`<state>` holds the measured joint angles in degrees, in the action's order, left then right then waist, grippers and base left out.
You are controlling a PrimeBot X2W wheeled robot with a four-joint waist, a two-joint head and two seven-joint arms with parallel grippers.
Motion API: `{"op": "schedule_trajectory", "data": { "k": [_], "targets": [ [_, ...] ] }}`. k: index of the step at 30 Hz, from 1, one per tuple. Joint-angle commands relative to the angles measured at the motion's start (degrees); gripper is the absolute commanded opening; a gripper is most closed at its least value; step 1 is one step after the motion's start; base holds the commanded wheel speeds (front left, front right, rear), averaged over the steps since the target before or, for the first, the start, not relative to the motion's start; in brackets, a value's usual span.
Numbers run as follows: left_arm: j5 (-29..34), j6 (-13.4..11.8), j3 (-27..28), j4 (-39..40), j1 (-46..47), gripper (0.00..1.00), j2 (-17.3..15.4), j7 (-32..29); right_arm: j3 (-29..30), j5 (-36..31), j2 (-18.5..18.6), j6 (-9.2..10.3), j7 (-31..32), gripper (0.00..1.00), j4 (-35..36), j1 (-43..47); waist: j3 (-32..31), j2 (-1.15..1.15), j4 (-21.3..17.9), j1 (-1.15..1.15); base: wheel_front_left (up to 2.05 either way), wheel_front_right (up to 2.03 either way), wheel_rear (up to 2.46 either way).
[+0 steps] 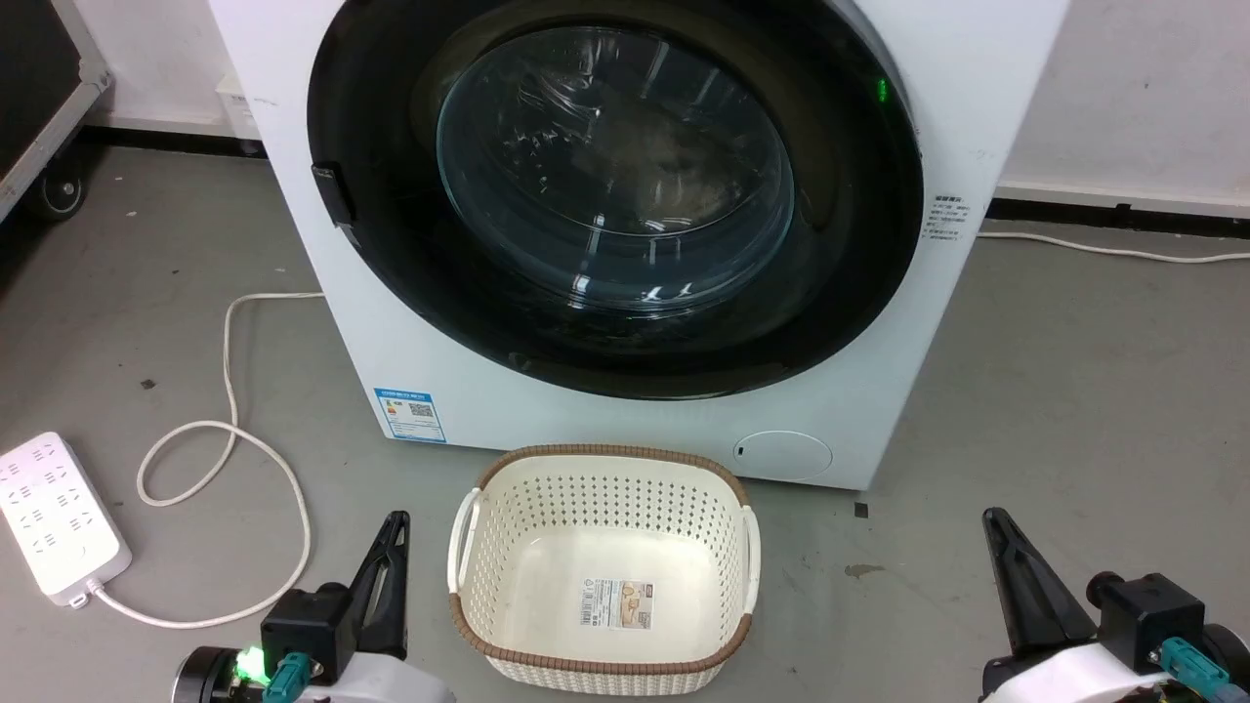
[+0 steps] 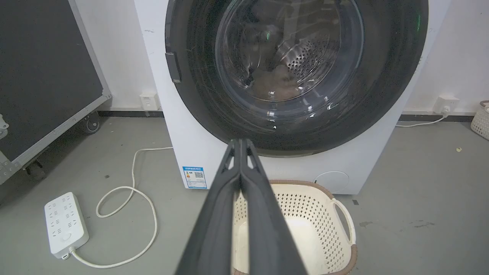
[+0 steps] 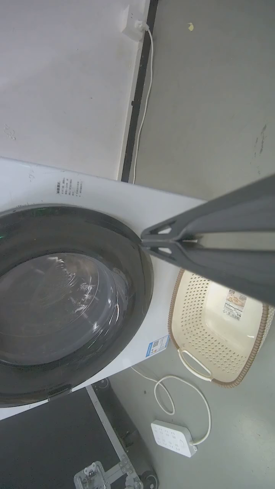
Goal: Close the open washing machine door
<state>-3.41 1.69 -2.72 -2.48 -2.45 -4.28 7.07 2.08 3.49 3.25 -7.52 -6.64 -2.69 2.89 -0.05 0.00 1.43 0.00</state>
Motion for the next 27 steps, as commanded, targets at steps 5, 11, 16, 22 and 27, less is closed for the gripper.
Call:
{"op": "schedule_trajectory", "data": {
  "k": [5, 11, 16, 22, 27],
  "targets": [
    [0.7, -0.3, 0.4, 0.5, 0.9, 0.0, 0.3, -0.7, -0.3, -0.6, -0.2, 0.02, 0.6, 0.0, 0.7, -1.0, 0.0, 0.0, -0.1, 0.0, 0.0, 0.0, 0.0],
    [1.0, -0.5, 0.7, 0.7, 1.0, 0.0, 0.4, -1.4, -0.5, -0.9, -0.2, 0.02, 1.3, 0.0, 0.9, -1.2, 0.0, 0.0, -0.3, 0.0, 0.0, 0.0, 0.0],
    [1.2, -0.6, 0.9, 0.9, 1.2, 0.0, 0.5, -1.9, -0.6, -1.2, -0.2, 0.02, 1.8, 0.0, 1.1, -1.4, 0.0, 0.0, -0.4, 0.0, 0.0, 0.0, 0.0],
    [1.5, -0.8, 1.1, 1.1, 1.4, 0.0, 0.6, -2.6, -0.8, -1.5, -0.3, 0.02, 2.5, 0.0, 1.3, -1.6, 0.0, 0.0, -0.5, 0.0, 0.0, 0.0, 0.0],
    [1.8, -0.9, 1.3, 1.3, 1.5, 0.0, 0.7, -3.2, -1.0, -1.8, -0.3, 0.02, 3.0, 0.0, 1.5, -1.8, 0.0, 0.0, -0.6, 0.0, 0.0, 0.0, 0.0]
  ]
}}
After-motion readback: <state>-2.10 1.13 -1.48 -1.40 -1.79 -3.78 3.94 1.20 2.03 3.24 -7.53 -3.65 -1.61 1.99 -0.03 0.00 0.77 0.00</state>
